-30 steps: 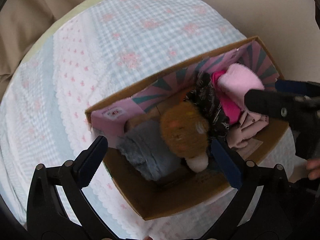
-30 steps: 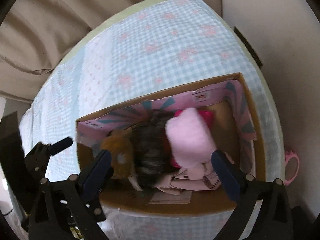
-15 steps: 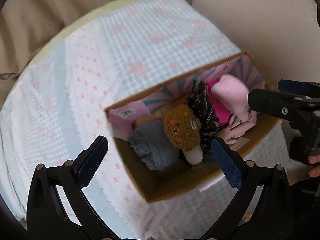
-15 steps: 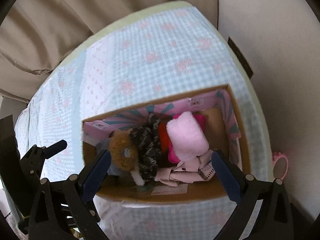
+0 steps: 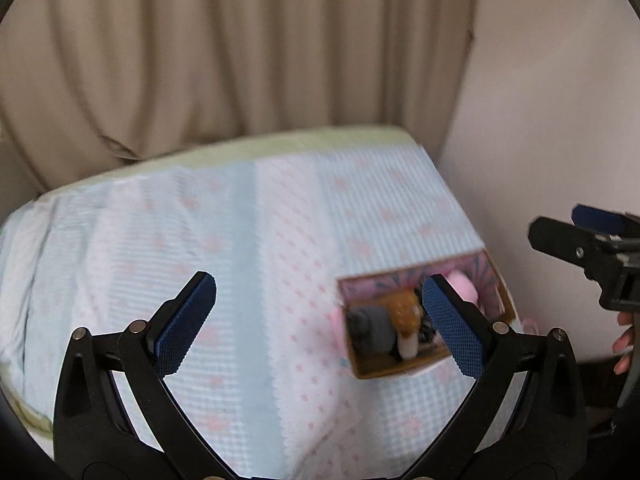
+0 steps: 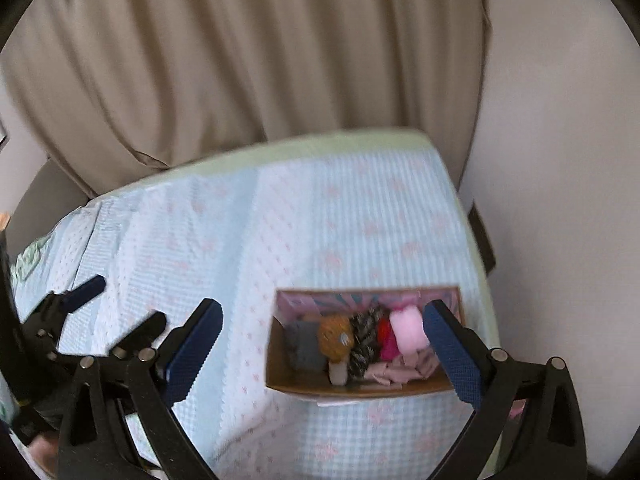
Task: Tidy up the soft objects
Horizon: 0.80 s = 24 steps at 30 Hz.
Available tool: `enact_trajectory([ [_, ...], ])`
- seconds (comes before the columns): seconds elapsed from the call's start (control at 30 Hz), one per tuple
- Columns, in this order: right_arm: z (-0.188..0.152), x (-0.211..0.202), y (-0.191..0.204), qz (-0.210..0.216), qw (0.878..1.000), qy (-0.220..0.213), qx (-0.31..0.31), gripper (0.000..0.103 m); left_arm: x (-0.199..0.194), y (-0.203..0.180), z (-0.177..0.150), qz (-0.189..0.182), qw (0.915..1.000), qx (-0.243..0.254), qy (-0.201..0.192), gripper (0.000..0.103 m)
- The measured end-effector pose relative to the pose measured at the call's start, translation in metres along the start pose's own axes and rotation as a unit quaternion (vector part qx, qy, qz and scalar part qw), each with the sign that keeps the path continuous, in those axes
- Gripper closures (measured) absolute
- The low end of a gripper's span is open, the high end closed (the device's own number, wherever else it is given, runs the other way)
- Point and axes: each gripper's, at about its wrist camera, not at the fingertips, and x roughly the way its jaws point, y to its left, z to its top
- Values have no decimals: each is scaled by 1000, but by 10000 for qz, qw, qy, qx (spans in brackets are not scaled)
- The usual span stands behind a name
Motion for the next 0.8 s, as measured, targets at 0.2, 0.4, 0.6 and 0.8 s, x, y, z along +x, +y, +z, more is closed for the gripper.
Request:
enact_trajectory([
  [0.2, 4, -60, 61, -10, 9966, -723, -402, 3, -86, 65, 1, 270, 9953, -574, -729, 0],
  [0.4, -6, -101, 108, -27, 9909, -1223, -557, 3, -160, 106, -8, 524, 9874, -688, -1327, 0],
  [0.6, -25, -122, 138, -55, 9868, -1528, -530, 3, -199, 128, -23, 670, 9823, -670, -1614, 0],
  [0.8, -34, -125, 148, -132, 9859, -1605, -450, 3, -206, 134, -37, 682, 9801, -640, -1753, 0],
])
